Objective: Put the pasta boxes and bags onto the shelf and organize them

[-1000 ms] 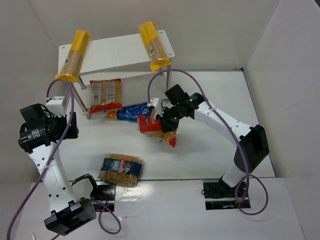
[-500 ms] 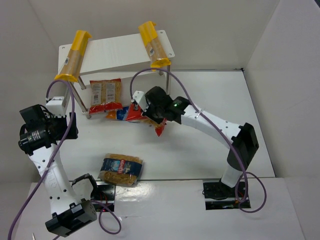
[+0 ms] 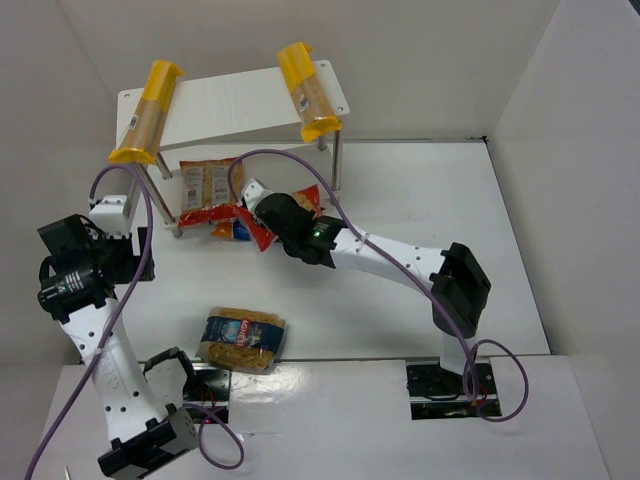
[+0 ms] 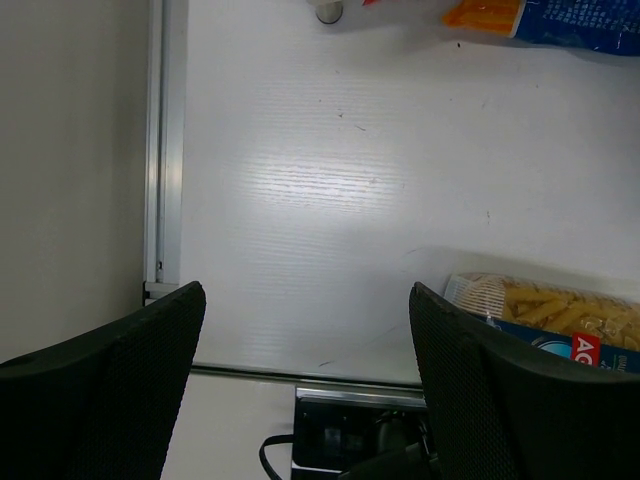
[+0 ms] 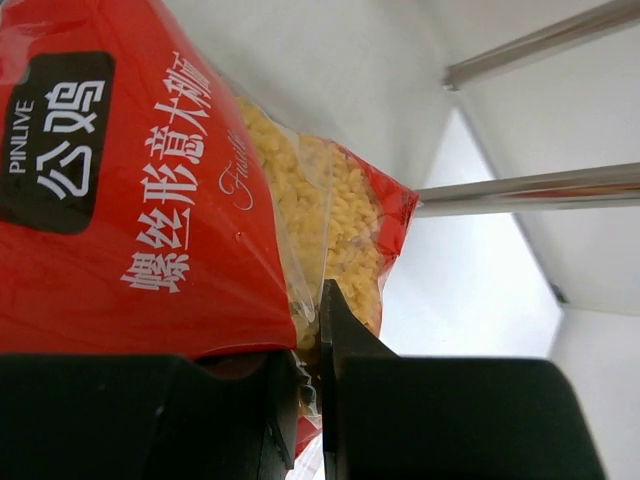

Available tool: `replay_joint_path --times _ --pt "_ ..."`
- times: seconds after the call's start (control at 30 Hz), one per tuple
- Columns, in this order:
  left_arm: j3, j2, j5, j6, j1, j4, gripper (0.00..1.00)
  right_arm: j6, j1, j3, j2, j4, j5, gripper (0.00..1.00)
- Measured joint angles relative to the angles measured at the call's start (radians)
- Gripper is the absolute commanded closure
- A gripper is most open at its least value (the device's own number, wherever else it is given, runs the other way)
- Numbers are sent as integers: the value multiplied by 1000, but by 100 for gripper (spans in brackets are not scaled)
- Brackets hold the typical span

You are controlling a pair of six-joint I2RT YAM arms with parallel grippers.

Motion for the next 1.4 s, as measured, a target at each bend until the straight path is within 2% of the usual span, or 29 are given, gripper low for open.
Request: replay_joint_path --times 0.17,0.53,1.1,1.4 --pt "0 -7 -3 0 7 0 12 -64 1 -10 42 142 128 100" --pt "0 -48 -23 0 8 0 12 -215 1 -72 109 430 282 100" --pt "0 -95 -65 0 17 -14 12 -378 -10 -132 211 751 337 100" --pt "0 -103 -80 0 18 -22 12 -459 -67 -132 274 906 322 100"
